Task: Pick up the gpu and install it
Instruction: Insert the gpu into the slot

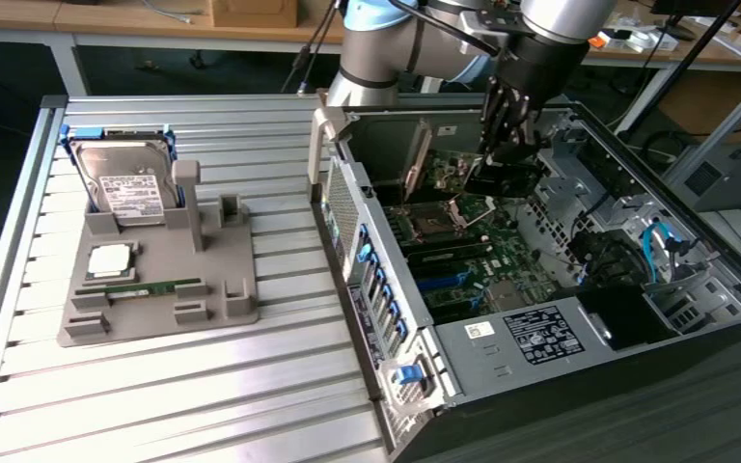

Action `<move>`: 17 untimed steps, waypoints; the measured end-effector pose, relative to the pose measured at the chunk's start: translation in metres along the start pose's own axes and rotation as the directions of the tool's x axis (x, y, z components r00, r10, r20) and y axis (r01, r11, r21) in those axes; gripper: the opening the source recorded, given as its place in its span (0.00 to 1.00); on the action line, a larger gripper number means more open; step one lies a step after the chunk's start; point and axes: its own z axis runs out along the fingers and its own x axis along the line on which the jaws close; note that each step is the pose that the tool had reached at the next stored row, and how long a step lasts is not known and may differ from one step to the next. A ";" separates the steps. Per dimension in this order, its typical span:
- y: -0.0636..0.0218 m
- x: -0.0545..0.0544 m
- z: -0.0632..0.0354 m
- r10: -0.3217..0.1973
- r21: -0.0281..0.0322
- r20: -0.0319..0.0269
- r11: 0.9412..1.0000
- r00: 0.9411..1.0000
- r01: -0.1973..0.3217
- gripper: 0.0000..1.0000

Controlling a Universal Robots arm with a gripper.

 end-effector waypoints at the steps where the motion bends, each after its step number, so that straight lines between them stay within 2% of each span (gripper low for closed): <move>1: 0.0000 0.000 0.0000 -0.002 0.000 0.000 1.000 1.000 0.002 0.27; 17: 0.0000 0.000 0.0005 -0.042 -0.001 0.000 0.999 0.999 0.042 0.27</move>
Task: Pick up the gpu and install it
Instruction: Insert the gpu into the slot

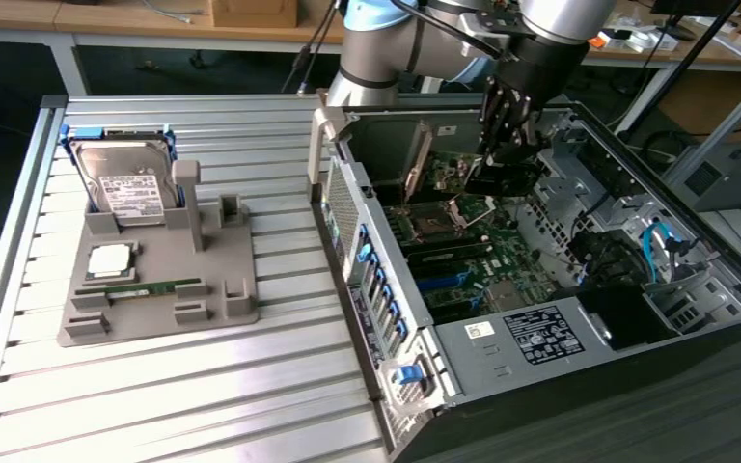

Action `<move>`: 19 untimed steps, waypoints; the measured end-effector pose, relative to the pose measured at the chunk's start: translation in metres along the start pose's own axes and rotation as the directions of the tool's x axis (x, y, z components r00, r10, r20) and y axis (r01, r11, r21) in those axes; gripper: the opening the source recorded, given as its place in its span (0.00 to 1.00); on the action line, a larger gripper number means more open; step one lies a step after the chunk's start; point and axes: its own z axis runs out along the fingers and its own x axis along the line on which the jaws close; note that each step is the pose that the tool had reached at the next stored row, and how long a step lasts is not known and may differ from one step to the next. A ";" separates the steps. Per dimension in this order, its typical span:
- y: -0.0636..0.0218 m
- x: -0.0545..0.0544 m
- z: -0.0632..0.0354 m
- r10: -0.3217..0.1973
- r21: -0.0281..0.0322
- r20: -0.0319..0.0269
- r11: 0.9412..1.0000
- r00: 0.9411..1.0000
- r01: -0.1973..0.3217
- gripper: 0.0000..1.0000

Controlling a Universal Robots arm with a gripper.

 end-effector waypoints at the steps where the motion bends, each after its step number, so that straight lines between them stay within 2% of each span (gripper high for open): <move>1: 0.0000 0.000 0.0001 -0.004 0.000 0.000 1.000 1.000 0.004 0.27; 12: 0.0000 0.000 0.0004 -0.059 -0.001 -0.001 0.998 0.998 0.059 0.27; 19: 0.0000 0.000 0.0006 -0.115 -0.003 -0.001 0.993 0.993 0.115 0.27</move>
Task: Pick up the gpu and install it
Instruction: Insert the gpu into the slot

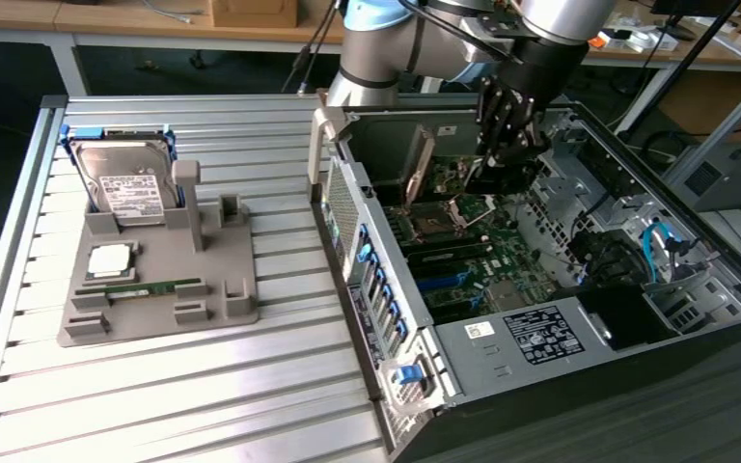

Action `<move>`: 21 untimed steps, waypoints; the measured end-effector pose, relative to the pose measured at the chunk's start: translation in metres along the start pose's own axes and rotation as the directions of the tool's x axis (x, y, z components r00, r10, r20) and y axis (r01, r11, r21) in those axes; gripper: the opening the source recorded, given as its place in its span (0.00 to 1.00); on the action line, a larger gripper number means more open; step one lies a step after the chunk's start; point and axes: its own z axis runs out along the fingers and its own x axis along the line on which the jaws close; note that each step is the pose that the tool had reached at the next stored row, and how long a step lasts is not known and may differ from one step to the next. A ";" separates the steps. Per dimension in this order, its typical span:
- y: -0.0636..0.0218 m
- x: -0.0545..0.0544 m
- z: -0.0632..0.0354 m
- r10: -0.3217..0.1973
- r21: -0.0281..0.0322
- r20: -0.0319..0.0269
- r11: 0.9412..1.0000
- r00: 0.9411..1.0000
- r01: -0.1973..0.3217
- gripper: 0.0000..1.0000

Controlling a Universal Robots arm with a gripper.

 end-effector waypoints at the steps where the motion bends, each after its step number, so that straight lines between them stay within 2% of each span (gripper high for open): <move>1: 0.0000 0.000 0.0001 -0.026 -0.001 0.000 1.000 1.000 0.026 0.27; 3: 0.0000 0.000 0.0004 -0.066 -0.002 0.000 0.998 0.998 0.066 0.27; 6: 0.0000 0.000 0.0007 -0.129 -0.003 -0.001 0.992 0.992 0.129 0.27; 21: -0.0004 0.003 0.0014 -0.131 -0.003 -0.001 0.991 0.991 0.131 0.27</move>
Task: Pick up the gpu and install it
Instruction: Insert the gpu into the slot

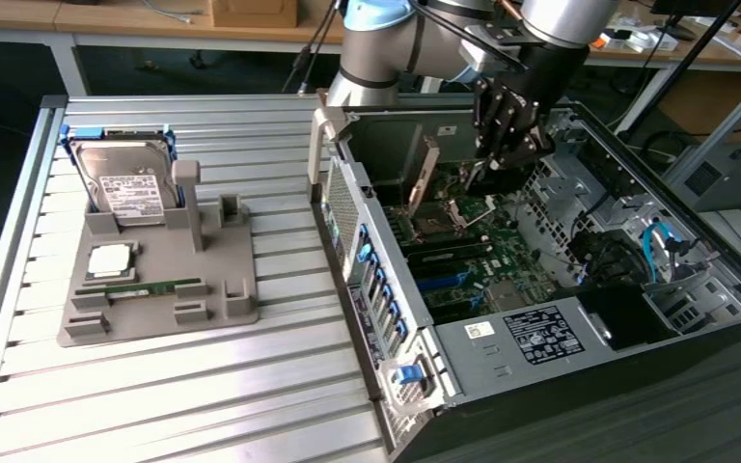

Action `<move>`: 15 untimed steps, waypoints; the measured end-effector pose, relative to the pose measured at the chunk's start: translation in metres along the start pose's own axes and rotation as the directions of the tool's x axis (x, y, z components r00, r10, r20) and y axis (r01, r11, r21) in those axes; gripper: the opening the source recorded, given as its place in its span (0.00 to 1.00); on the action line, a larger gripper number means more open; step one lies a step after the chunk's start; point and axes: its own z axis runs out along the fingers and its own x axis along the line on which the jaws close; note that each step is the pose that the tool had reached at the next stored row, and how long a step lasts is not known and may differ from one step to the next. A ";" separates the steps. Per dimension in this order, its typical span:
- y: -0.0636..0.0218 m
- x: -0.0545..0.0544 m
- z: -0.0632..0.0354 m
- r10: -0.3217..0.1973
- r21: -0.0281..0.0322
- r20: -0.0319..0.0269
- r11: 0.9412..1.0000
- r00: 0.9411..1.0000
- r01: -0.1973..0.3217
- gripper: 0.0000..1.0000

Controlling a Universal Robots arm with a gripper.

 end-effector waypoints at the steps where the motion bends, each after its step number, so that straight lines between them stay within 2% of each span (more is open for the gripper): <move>1: 0.0001 0.001 0.0001 0.000 0.000 0.000 1.000 1.000 0.000 0.27; 15: 0.0011 0.016 0.0007 0.000 0.000 0.000 1.000 1.000 0.000 0.27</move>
